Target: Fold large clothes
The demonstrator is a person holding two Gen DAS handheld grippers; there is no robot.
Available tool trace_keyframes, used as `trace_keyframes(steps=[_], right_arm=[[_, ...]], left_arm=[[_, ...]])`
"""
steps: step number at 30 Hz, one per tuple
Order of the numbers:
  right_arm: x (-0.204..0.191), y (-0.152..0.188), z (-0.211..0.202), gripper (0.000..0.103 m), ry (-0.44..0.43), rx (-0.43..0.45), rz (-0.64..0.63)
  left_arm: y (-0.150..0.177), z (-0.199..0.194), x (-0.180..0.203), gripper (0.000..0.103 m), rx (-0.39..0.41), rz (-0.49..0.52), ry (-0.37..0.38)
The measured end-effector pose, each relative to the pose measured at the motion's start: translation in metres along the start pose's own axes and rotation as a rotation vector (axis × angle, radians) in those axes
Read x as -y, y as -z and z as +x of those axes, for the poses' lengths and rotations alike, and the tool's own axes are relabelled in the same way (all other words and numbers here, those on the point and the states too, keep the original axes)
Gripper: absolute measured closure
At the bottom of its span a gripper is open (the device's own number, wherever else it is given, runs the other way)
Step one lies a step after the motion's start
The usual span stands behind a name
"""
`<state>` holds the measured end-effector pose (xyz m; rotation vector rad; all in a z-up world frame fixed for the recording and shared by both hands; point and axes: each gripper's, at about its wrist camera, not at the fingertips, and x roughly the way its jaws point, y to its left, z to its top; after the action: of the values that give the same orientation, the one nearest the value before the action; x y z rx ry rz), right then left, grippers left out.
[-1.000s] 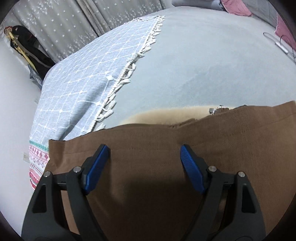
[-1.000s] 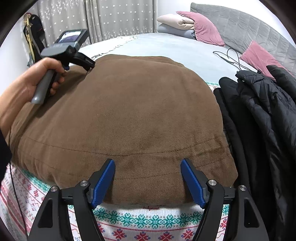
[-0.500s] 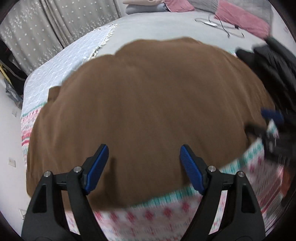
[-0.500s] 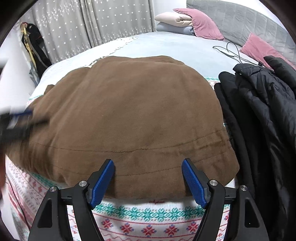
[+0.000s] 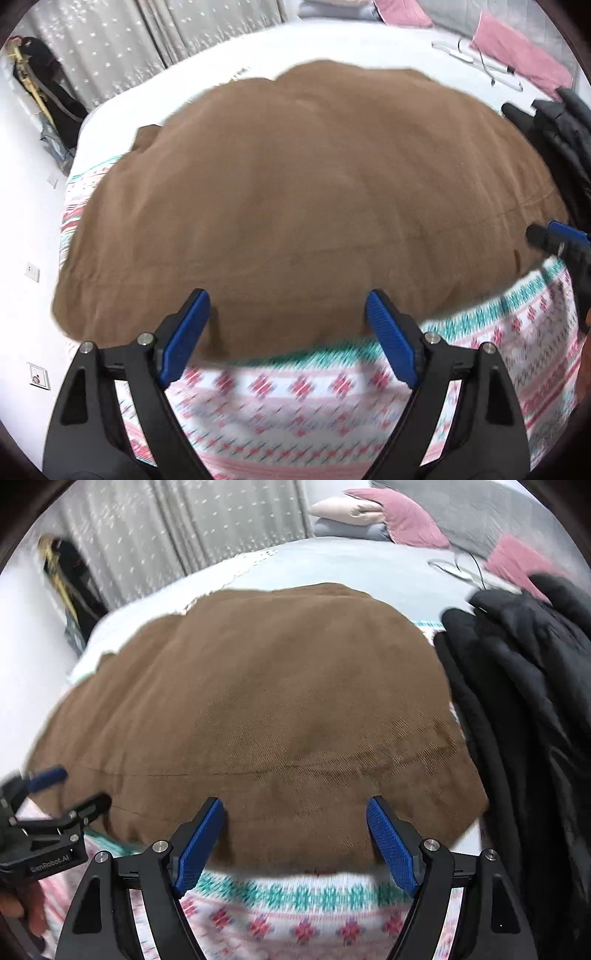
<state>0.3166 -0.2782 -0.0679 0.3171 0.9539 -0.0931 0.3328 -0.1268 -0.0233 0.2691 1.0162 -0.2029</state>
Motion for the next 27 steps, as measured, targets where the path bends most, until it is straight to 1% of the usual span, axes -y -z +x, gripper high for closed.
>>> trace_keyframes(steps=[2,5,6,8,12,15,18,20,24,27], right_arm=[[0.014,-0.001,-0.009,0.022,-0.082,-0.003,0.104],[0.027,0.003,-0.004,0.022,-0.149,-0.038,0.223],[0.03,0.004,-0.001,0.022,-0.154,-0.048,0.249],[0.034,0.014,0.002,0.022,-0.164,-0.066,0.294],[0.046,0.03,0.007,0.022,-0.161,-0.076,0.373],[0.062,0.03,0.009,0.022,-0.144,-0.022,0.437],[0.067,0.024,0.01,0.022,-0.118,0.039,0.441],[0.069,0.026,0.015,0.022,-0.119,0.067,0.467],[0.063,0.027,0.019,0.02,-0.087,0.127,0.483],[0.063,0.025,0.022,0.02,-0.093,0.16,0.52]], left_arm=[[0.003,-0.004,-0.01,0.016,0.007,-0.008,-0.009],[0.008,-0.002,-0.041,0.016,0.019,-0.062,-0.029],[0.009,0.003,-0.053,0.016,0.007,-0.095,-0.018],[0.01,0.015,-0.077,0.016,-0.032,-0.185,0.036],[0.018,0.033,-0.113,0.016,-0.061,-0.32,0.098],[0.025,0.041,-0.135,0.016,-0.061,-0.386,0.151],[0.03,0.04,-0.145,0.016,-0.052,-0.396,0.158],[0.033,0.04,-0.157,0.017,-0.04,-0.422,0.171],[0.042,0.041,-0.184,0.02,-0.028,-0.509,0.297],[0.046,0.037,-0.198,0.021,-0.017,-0.57,0.352]])
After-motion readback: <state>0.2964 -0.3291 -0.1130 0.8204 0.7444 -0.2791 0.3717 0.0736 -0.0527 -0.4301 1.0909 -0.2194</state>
